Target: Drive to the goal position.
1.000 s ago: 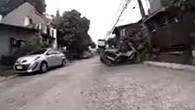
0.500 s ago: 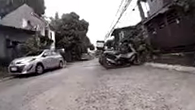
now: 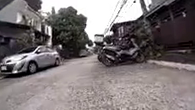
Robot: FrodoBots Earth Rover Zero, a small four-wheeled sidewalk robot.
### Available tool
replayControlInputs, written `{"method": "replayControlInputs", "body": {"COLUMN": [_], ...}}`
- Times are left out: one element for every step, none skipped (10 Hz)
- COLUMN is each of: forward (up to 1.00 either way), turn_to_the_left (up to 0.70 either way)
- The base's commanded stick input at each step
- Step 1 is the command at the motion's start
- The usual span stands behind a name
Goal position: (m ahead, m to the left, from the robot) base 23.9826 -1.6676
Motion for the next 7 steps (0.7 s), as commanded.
{"method": "replayControlInputs", "body": {"forward": [1.00,1.00,1.00,1.00,1.00,1.00,1.00], "turn_to_the_left": [0.00,0.14,0.27,0.27,0.27,0.27,0.27]}}
